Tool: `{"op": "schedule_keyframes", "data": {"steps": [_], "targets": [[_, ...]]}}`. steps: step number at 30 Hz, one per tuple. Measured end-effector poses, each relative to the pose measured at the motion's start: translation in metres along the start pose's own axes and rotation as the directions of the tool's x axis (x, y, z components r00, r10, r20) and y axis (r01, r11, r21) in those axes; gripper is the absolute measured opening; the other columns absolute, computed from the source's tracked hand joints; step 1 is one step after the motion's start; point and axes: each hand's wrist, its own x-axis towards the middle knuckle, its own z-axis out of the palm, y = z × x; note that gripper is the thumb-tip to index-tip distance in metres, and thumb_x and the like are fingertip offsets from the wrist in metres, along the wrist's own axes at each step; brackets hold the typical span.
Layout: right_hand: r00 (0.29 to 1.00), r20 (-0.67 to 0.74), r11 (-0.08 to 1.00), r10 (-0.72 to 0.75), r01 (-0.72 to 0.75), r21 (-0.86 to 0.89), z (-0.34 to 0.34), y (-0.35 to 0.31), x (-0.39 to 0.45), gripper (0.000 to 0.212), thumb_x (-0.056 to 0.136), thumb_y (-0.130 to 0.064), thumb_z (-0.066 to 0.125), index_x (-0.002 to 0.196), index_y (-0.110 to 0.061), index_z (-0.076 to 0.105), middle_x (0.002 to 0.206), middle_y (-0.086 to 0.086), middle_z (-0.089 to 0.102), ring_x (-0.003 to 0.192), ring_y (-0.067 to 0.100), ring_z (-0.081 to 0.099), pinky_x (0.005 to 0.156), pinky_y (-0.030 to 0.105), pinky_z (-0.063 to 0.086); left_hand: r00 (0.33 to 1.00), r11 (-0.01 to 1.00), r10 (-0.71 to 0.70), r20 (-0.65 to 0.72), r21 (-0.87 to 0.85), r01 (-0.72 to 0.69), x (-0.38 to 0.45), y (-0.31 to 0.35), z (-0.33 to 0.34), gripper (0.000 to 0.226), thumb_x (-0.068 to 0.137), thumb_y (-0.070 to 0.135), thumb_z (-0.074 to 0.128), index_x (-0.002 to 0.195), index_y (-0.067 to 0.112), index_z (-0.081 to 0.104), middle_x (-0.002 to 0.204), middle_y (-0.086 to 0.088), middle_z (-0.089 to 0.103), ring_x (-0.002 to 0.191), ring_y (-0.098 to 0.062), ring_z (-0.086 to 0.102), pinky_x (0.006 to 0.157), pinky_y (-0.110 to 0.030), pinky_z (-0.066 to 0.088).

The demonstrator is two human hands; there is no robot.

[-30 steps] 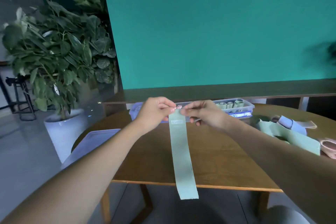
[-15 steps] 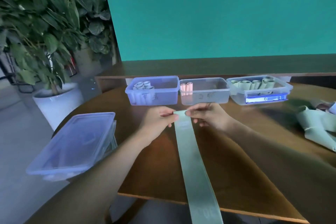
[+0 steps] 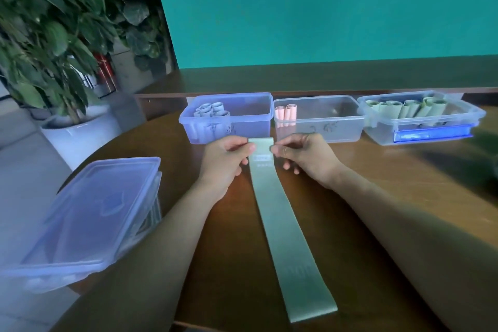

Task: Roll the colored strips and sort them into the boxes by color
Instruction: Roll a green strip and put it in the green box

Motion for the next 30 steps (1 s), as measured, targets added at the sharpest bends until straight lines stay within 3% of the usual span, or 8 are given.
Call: {"op": "schedule_keyframes", "data": {"steps": [5, 10, 15, 18, 20, 23, 26, 30], "targets": [[0.998, -0.051, 0.981, -0.043, 0.032, -0.19, 0.004, 0.001, 0.003, 0.008, 0.095, -0.032, 0.071, 0.092, -0.025, 0.074, 0.059, -0.004, 0.069, 0.042, 0.004, 0.052, 0.051, 0.013, 0.046, 0.995, 0.994, 0.044, -0.091, 0.107, -0.034, 0.017, -0.008, 0.0, 0.007, 0.089, 0.02, 0.075, 0.096, 0.021, 0.074, 0.071, -0.004, 0.07, 0.055, -0.011, 0.057, 0.051, -0.024, 0.047], [0.997, -0.009, 0.969, -0.075, 0.07, -0.235, 0.001, -0.001, -0.013, 0.007, 0.095, -0.031, 0.071, 0.093, -0.025, 0.074, 0.062, -0.005, 0.069, 0.048, 0.001, 0.057, 0.055, 0.01, 0.046, 0.986, 0.98, 0.068, -0.149, 0.193, -0.038, 0.022, -0.011, 0.006, 0.014, 0.086, 0.018, 0.077, 0.1, 0.017, 0.073, 0.082, 0.005, 0.073, 0.063, -0.011, 0.066, 0.058, -0.017, 0.053], [0.995, 0.014, 0.968, -0.099, 0.099, -0.229, -0.003, -0.007, -0.048, 0.009, 0.094, -0.033, 0.072, 0.096, -0.025, 0.075, 0.064, -0.006, 0.07, 0.055, 0.0, 0.06, 0.062, 0.007, 0.046, 0.976, 0.927, 0.12, -0.183, 0.373, -0.045, 0.001, -0.007, 0.002, 0.035, 0.087, 0.026, 0.076, 0.12, 0.018, 0.067, 0.103, 0.011, 0.069, 0.091, -0.007, 0.067, 0.091, -0.021, 0.05], [0.993, 0.018, 0.966, -0.12, 0.121, -0.227, -0.005, -0.01, -0.073, 0.011, 0.094, -0.033, 0.072, 0.1, -0.025, 0.076, 0.073, -0.009, 0.072, 0.067, 0.002, 0.065, 0.07, 0.011, 0.049, 0.982, 0.896, 0.149, -0.12, 0.436, -0.083, -0.027, -0.001, 0.002, 0.031, 0.09, 0.028, 0.073, 0.12, 0.02, 0.068, 0.11, 0.01, 0.07, 0.103, -0.006, 0.065, 0.096, -0.02, 0.046], [0.986, 0.033, 0.958, -0.161, 0.164, -0.234, -0.006, -0.012, -0.092, 0.007, 0.093, -0.033, 0.073, 0.098, -0.027, 0.075, 0.083, -0.012, 0.073, 0.078, 0.005, 0.066, 0.076, 0.016, 0.05, 0.986, 0.869, 0.165, -0.041, 0.478, -0.126, -0.053, 0.005, 0.0, 0.028, 0.091, 0.029, 0.072, 0.119, 0.024, 0.069, 0.109, 0.014, 0.069, 0.102, -0.003, 0.064, 0.092, -0.015, 0.044], [0.966, 0.102, 0.946, -0.237, 0.253, -0.201, -0.01, -0.02, -0.127, 0.002, 0.093, -0.027, 0.074, 0.094, -0.026, 0.074, 0.088, -0.015, 0.072, 0.079, 0.003, 0.064, 0.076, 0.014, 0.047, 0.974, 0.853, 0.194, 0.12, 0.469, -0.228, -0.1, 0.014, -0.007, 0.021, 0.091, 0.026, 0.072, 0.112, 0.029, 0.072, 0.103, 0.022, 0.069, 0.097, 0.006, 0.063, 0.084, -0.003, 0.043], [0.932, 0.231, 0.926, -0.278, 0.324, -0.193, -0.013, -0.024, -0.159, 0.005, 0.091, -0.026, 0.076, 0.093, -0.024, 0.073, 0.081, -0.015, 0.069, 0.072, 0.001, 0.06, 0.072, 0.018, 0.047, 0.929, 0.847, 0.237, 0.284, 0.409, -0.34, -0.142, 0.023, -0.016, 0.014, 0.088, 0.02, 0.075, 0.101, 0.026, 0.078, 0.094, 0.018, 0.073, 0.091, 0.0, 0.067, 0.081, -0.016, 0.052], [0.898, 0.324, 0.904, -0.297, 0.374, -0.209, -0.016, -0.025, -0.18, 0.01, 0.088, -0.029, 0.079, 0.092, -0.024, 0.073, 0.087, -0.013, 0.069, 0.081, 0.007, 0.064, 0.076, 0.022, 0.049, 0.909, 0.883, 0.22, 0.355, 0.323, -0.34, -0.173, 0.033, -0.028, 0.008, 0.086, 0.022, 0.077, 0.092, 0.026, 0.079, 0.091, 0.014, 0.073, 0.09, -0.011, 0.069, 0.077, -0.026, 0.054]]}}
